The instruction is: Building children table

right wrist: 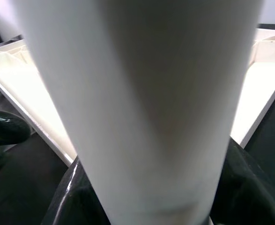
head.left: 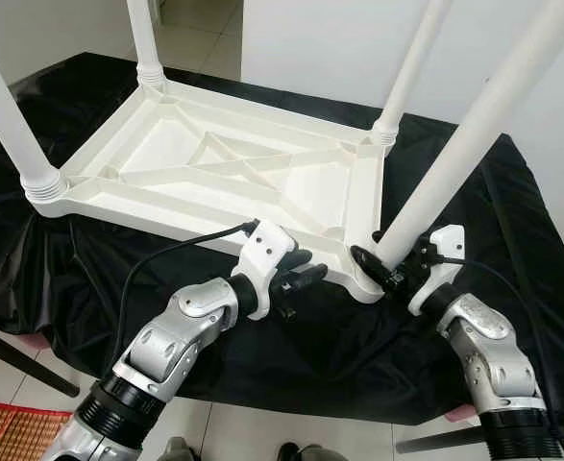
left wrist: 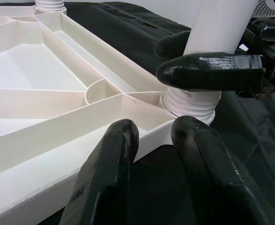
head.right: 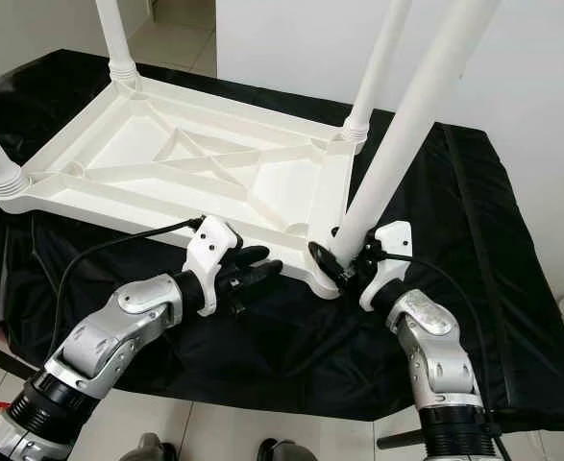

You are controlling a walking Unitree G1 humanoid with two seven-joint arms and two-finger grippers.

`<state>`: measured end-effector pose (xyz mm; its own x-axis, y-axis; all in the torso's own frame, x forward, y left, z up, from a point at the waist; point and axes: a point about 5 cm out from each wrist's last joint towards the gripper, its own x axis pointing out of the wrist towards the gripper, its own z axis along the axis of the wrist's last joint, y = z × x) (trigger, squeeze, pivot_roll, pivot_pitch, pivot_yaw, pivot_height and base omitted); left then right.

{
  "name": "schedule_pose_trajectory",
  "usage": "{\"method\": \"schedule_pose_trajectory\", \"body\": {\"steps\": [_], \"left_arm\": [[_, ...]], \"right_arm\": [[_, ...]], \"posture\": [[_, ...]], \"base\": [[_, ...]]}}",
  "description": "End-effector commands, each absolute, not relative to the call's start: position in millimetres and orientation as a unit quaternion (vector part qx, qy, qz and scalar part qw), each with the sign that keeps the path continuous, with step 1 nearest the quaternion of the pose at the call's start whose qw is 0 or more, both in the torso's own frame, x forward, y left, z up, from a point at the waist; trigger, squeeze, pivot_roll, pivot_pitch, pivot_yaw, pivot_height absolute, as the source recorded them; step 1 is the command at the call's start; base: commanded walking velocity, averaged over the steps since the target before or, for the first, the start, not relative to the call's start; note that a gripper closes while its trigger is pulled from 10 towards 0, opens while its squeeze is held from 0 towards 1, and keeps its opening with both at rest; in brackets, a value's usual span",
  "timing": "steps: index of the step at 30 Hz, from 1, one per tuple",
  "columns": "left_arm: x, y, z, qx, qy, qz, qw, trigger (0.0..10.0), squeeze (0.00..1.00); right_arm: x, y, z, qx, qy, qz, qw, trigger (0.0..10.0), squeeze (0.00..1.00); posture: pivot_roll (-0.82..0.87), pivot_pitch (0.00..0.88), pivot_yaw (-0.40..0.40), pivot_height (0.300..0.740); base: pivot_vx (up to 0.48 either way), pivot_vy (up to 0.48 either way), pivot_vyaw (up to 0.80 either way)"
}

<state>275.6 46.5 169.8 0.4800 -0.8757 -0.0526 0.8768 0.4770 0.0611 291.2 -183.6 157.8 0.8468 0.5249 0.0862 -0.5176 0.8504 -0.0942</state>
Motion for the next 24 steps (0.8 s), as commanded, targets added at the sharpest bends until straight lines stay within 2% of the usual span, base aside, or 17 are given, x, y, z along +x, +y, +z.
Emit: {"method": "schedule_pose_trajectory", "body": {"steps": [1,5,9,10,16,19,24], "left_arm": [[269,43,172,0.039,0.007,-0.554,0.831,10.0,0.0],[268,43,172,0.038,0.007,-0.554,0.832,10.0,0.0],[268,43,171,0.038,0.007,-0.553,0.832,10.0,0.0],[268,43,171,0.039,0.008,-0.553,0.832,10.0,0.0],[267,43,171,0.038,0.008,-0.552,0.833,10.0,0.0],[267,44,171,0.04,0.011,-0.554,0.832,10.0,0.0],[266,45,171,0.041,0.012,-0.555,0.831,10.0,0.0]], "right_arm": [[291,-187,143,-0.021,-0.032,0.232,0.972,0.0,0.0],[291,-186,140,-0.004,-0.033,0.178,0.983,0.0,0.0],[287,-176,140,0.023,-0.043,0.153,0.987,0.0,0.0],[284,-171,140,0.037,-0.046,0.121,0.991,0.0,0.0],[282,-168,138,0.049,-0.036,0.065,0.996,0.0,0.0],[279,-159,135,0.047,-0.023,-0.001,0.999,0.0,0.0],[277,-149,136,0.058,-0.02,-0.043,0.997,0.0,0.0]], "posture": [[0.03,0.14,-0.06,0.74],[0.03,0.142,-0.062,0.74],[0.03,0.144,-0.064,0.74],[0.03,0.15,-0.066,0.74],[0.04,0.153,-0.064,0.74],[0.04,0.157,-0.062,0.74],[0.04,0.156,-0.064,0.74]], "base": [[0.0,0.0,0.0],[0.0,0.0,0.0],[0.0,0.0,0.0],[0.0,0.0,0.0],[0.0,0.0,0.0],[0.0,0.0,0.0],[0.0,0.0,0.0]]}}
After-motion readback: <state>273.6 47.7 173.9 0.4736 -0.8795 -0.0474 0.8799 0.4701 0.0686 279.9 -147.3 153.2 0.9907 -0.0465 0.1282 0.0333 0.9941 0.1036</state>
